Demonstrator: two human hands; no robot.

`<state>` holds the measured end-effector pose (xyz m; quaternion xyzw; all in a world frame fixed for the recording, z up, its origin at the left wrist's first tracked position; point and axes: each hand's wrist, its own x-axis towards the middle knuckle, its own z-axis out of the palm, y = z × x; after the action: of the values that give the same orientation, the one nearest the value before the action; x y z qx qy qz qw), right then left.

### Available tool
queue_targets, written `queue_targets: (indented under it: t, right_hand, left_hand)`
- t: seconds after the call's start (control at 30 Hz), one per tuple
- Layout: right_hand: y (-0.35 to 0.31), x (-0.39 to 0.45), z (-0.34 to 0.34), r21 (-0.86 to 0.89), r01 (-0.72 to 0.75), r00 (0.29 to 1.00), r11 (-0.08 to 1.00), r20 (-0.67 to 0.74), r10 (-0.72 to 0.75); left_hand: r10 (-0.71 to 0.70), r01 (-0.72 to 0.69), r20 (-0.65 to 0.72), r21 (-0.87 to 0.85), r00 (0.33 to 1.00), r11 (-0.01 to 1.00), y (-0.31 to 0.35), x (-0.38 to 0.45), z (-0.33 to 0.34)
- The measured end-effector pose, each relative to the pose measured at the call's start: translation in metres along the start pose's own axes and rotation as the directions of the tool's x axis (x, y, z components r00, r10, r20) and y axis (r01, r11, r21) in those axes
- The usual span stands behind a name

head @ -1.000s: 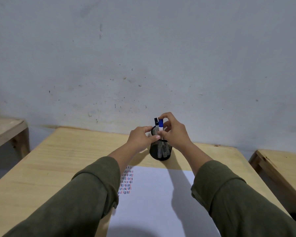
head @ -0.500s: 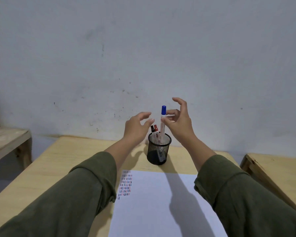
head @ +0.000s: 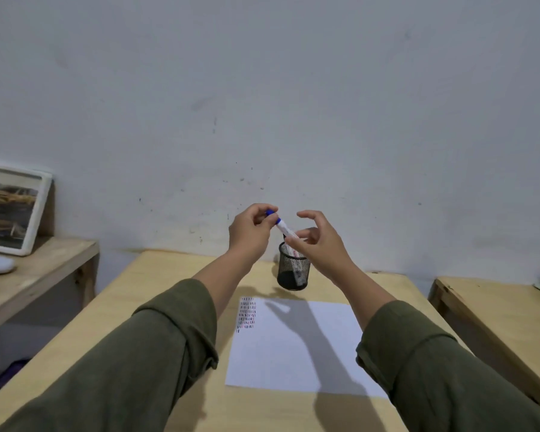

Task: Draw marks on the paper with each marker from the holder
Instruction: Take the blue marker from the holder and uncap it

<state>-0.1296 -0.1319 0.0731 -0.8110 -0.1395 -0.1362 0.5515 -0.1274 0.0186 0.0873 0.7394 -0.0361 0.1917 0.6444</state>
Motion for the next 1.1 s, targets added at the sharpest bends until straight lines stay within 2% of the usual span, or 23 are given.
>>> queue_targets:
  t: [0.13, 0.33, 0.53, 0.77, 0.9, 1.1]
  right_hand:
    - [0.003, -0.025, -0.003, 0.062, -0.078, 0.995, 0.995, -0.052, 0.081]
    - [-0.008, -0.042, -0.007, 0.304, -0.099, 0.987, 0.947, -0.092, 0.133]
    - [-0.015, -0.043, -0.005, 0.515, -0.141, 0.987, 0.846, 0.007, 0.161]
    - [-0.012, -0.041, 0.008, 0.500, -0.197, 0.979, 0.843, 0.146, 0.142]
    - [-0.009, -0.037, 0.006, 0.533, -0.201, 0.977, 0.822, 0.172, 0.127]
    - [-0.002, -0.032, 0.004, 0.546, -0.225, 0.972, 0.807, 0.185, 0.146]
  left_hand:
    - [-0.126, 0.116, -0.083, -0.120, 0.989, 0.986, -0.016, -0.020, -0.015]
    - [-0.200, 0.197, -0.042, -0.067, 0.979, 0.978, -0.038, -0.041, -0.015]
    - [-0.210, 0.209, 0.004, -0.103, 0.978, 0.973, -0.036, -0.040, -0.008]
    - [-0.167, 0.171, 0.040, -0.164, 0.985, 0.971, -0.036, -0.038, -0.006]
    - [-0.081, 0.098, 0.102, -0.172, 0.991, 0.980, -0.040, -0.037, -0.010]
    - [-0.077, 0.097, 0.156, -0.126, 0.985, 0.987, -0.045, -0.032, -0.005]
